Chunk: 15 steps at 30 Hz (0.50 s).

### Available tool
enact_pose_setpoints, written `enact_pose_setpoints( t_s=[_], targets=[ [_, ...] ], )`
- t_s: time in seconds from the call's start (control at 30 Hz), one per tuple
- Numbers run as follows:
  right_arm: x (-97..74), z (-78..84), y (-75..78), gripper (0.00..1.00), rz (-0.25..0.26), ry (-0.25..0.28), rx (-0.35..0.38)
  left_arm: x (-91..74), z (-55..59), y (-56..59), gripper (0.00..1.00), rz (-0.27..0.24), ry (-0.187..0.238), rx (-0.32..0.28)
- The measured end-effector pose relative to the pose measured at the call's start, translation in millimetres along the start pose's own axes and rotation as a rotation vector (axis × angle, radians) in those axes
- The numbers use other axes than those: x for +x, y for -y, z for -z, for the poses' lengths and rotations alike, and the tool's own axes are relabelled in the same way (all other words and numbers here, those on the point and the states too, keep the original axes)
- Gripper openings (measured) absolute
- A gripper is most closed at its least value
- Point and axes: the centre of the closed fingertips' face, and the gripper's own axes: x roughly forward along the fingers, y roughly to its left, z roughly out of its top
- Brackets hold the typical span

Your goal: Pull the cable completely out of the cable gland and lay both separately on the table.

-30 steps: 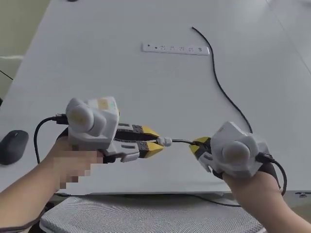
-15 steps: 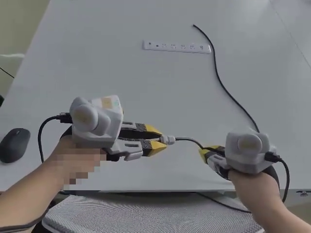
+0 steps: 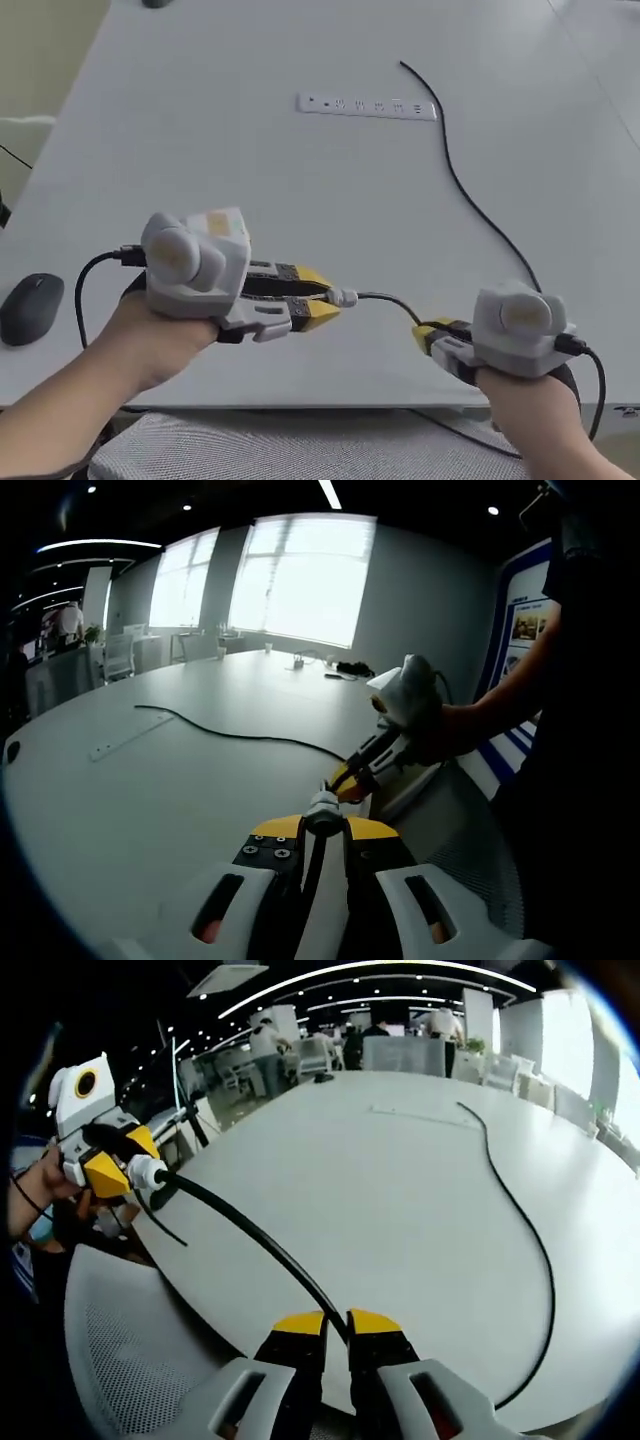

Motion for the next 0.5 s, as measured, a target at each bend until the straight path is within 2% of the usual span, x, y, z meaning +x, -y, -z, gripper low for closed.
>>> enact_pose_setpoints(
  t_s=[0.07, 0.3, 0.37, 0.4, 0.43, 0.5],
  targets=[
    [-2.0, -1.7, 0.8, 0.03, 0.010, 0.008, -0.026, 0.3, -1.2, -0.5, 0.15, 0.004, 0.005, 0.000],
    [-9.6, -12.3, -0.7, 0.08, 0.015, 0.027, -0.045, -2.9, -3.0, -7.1, 0.15, 0.009, 0.017, -0.008],
    [-13.0, -16.2, -5.9, 0.14, 0.004, 0.027, -0.080, -3.3, -2.5, -7.8, 0.15, 0.009, 0.015, -0.006],
    [-15.8, -20.0, -10.4, 0.16, -0.012, 0.029, -0.132, -3.5, -2.3, -8.0, 0.15, 0.008, 0.013, -0.004],
    [-18.2, -20.6, -15.5, 0.19, -0.028, 0.018, -0.152, -3.6, -2.1, -8.2, 0.15, 0.008, 0.013, -0.003],
    [-24.6, -30.5, -19.4, 0.23, -0.013, 0.035, -0.209, -3.7, -2.2, -8.5, 0.15, 0.006, 0.015, -0.006]
  ],
)
